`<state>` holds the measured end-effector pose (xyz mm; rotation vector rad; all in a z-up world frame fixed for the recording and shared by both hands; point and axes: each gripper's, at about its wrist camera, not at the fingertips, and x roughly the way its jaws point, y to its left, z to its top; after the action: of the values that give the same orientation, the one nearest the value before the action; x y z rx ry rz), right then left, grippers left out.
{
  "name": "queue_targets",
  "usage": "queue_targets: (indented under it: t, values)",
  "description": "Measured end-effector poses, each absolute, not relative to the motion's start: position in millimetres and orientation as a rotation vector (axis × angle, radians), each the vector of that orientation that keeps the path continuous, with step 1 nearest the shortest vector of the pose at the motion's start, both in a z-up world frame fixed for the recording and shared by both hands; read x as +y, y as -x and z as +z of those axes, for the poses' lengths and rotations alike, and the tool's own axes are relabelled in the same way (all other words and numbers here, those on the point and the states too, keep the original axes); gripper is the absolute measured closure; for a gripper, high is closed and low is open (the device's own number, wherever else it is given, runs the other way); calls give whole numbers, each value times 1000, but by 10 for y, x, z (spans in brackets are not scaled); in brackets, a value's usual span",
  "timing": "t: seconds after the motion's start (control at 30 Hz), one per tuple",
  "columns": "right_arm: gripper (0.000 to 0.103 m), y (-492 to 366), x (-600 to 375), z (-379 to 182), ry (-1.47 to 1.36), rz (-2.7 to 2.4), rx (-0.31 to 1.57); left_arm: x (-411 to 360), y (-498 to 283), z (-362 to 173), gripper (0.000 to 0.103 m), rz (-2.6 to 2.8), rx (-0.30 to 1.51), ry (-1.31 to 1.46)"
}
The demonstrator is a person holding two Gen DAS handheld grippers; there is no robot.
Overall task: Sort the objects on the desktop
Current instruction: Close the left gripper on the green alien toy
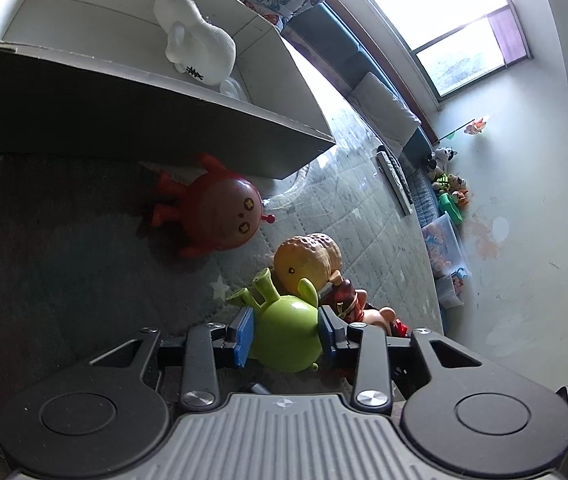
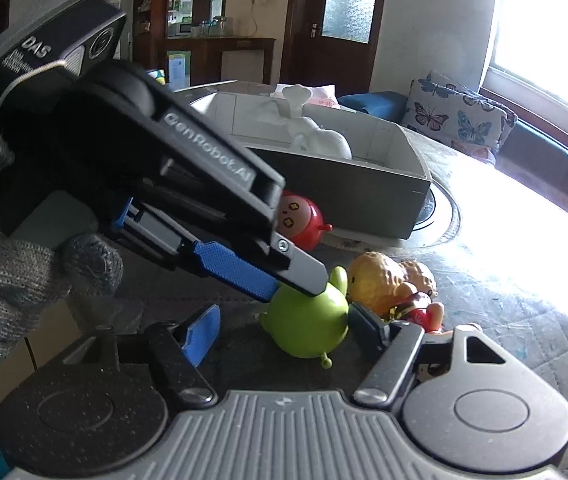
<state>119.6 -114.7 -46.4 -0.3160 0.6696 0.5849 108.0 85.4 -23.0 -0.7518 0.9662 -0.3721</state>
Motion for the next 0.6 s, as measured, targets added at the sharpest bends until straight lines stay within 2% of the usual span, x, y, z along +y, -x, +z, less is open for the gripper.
queue_targets:
  t: [0.43, 0.6]
  values:
    - [43, -1271, -1147, -555, 335, 565, 684, 962, -1148, -376, 58, -390, 981, 854]
    - [53, -1272, -1158, -560, 332, 541, 679, 962, -1153, -382, 58, -397, 979, 863]
